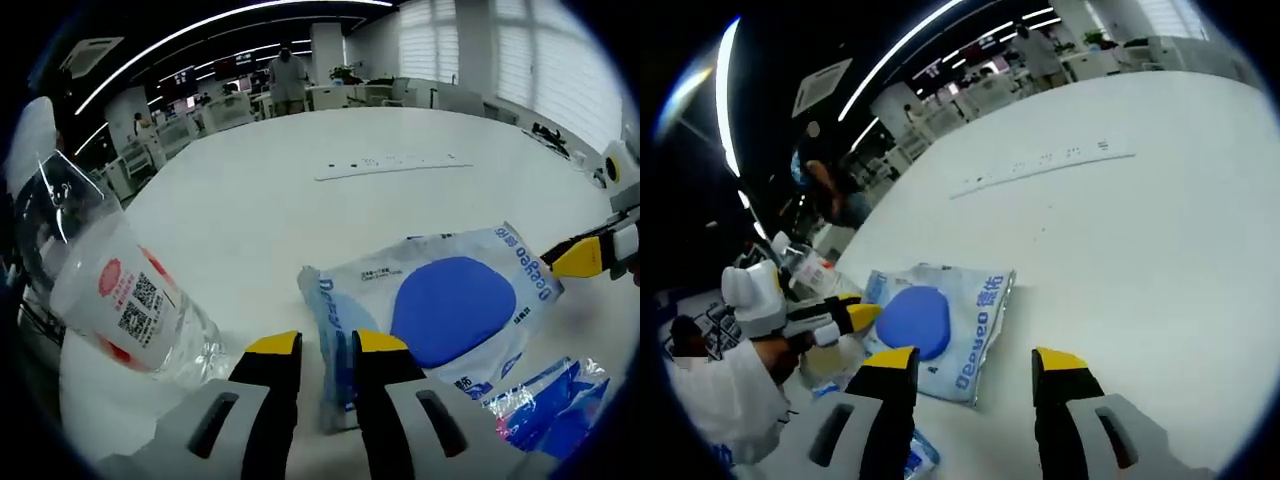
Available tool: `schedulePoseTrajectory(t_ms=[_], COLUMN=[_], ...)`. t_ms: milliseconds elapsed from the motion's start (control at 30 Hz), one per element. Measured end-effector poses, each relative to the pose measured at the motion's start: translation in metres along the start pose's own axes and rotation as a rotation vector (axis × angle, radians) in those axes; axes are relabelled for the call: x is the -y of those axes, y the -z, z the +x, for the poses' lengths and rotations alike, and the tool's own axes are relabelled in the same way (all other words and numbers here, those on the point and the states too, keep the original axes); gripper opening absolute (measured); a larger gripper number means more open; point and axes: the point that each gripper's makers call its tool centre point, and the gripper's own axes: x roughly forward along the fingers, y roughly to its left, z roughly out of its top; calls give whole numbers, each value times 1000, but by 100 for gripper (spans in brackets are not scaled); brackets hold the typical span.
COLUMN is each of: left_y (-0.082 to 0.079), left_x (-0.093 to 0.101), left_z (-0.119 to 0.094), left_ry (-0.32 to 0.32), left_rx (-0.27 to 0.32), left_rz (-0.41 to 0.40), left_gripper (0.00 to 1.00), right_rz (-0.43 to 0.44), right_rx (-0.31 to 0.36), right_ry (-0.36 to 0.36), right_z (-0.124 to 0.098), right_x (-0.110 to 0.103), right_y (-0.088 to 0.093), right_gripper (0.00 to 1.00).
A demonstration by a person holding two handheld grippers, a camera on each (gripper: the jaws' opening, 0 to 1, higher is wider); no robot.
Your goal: Arrange the tabletop items into an orderly group along one side of the table until the central work area is clear of visible clutter.
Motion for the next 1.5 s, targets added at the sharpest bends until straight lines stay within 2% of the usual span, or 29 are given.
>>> schedulePoseTrajectory(t_ms=[67,167,233,300,400,433,533,567,600,700,833,933,1000,1100,1167,1400,1500], left_y=[2,-2,-9,-17,-27,-28,-30,-31,-32,-26,-21,-16,-16,-12,-7,6,9], left_x=[3,4,5,5,10,11,13,17,20,19,16,9,13,7,3,2,0], left_z=[-3,-15,-27,-37,-58,-62,-80,-86,-94,-102,-124,-133,-143,-154,-158,-175,-175], left_ry=[11,2,-3,-7,-14,-16,-18,-18,-18,-27,-46,-65,-80,-85,-88,-88,-84], left_rx=[-11,36,65,98,152,160,185,191,194,203,210,216,230,239,237,217,215], left_rz=[14,21,8,-8,-28,-30,-45,-46,-48,-53,-76,-93,-104,-112,-107,-107,-108], left_gripper=[26,30,34,40,47,49,57,60,61,62,62,62,63,65,67,69,69], right_rz=[16,2,-1,18,50,53,36,32,30,23,-30,-23,-24,-64,-95,-93,-90], right_rx=[21,42,61,112,162,172,188,204,211,222,214,219,219,213,210,204,194], right_ry=[-20,-36,-39,-48,-60,-62,-60,-57,-58,-67,-75,-93,-99,-106,-107,-97,-91], right_z=[-9,-28,-34,-46,-71,-82,-97,-100,-104,-119,-136,-140,-142,-145,-147,-161,-163], right_x=[-4,-13,-4,-2,-5,-3,-4,4,3,-4,-16,-17,-21,-26,-27,-26,-21], right_y=[-1,0,-4,-9,-16,-20,-18,-20,-19,-12,3,2,4,5,5,13,15], right_gripper=[48,52,54,55,60,62,64,65,67,69,69,70,71,73,73,74,74])
